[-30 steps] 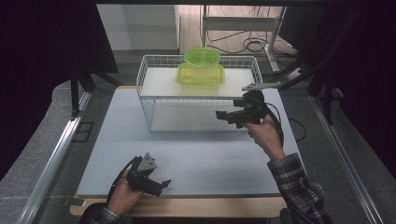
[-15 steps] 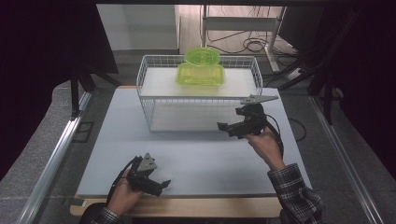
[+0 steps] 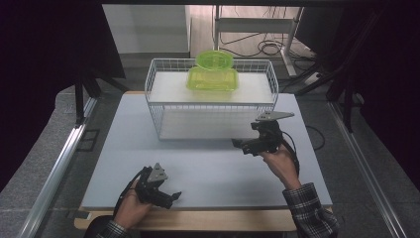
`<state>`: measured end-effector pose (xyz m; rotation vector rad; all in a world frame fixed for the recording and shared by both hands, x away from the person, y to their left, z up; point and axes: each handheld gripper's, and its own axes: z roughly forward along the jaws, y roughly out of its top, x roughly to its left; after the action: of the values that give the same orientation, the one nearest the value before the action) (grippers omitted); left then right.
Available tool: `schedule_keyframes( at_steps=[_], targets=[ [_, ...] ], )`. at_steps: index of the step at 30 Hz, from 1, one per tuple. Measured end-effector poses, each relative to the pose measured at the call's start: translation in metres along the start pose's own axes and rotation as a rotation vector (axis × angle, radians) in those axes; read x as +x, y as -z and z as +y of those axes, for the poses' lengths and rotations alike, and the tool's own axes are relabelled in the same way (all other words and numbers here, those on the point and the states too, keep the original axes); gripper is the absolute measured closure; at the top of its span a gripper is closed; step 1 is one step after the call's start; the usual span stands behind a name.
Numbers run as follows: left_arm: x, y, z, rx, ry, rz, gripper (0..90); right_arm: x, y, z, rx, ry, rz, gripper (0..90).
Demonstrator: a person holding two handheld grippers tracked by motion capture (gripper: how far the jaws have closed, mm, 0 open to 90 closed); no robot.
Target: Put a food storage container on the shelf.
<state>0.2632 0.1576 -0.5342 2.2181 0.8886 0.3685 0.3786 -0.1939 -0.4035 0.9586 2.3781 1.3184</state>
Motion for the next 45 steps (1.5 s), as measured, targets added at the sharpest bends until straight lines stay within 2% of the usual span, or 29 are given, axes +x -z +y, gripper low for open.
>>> schedule_keyframes(
  at_steps=[5,9,11,19,34,45],
  targets=[
    [0.000,0.000,0.000,0.004,0.002,0.002,0.3,0.001,-0.004,-0.009,0.004,0.013,-0.007,0.3],
    [-0.001,-0.001,0.000,0.009,0.003,0.007,0.5,0.001,-0.007,-0.018,-0.005,-0.004,-0.003,0.4],
    [-0.001,-0.001,0.000,0.011,0.005,0.008,0.5,0.001,-0.010,-0.022,0.016,0.001,0.000,0.5],
    [0.000,-0.001,0.000,0.014,0.024,0.024,0.6,0.005,-0.012,-0.037,0.028,0.004,-0.029,0.4],
    [0.001,-0.001,0.001,0.005,0.061,0.039,0.0,0.010,-0.003,-0.053,0.026,-0.004,-0.049,0.4],
    [0.000,-0.002,0.001,0.014,0.060,0.046,0.2,0.007,0.000,-0.075,0.054,-0.010,-0.083,0.4]
  ],
)
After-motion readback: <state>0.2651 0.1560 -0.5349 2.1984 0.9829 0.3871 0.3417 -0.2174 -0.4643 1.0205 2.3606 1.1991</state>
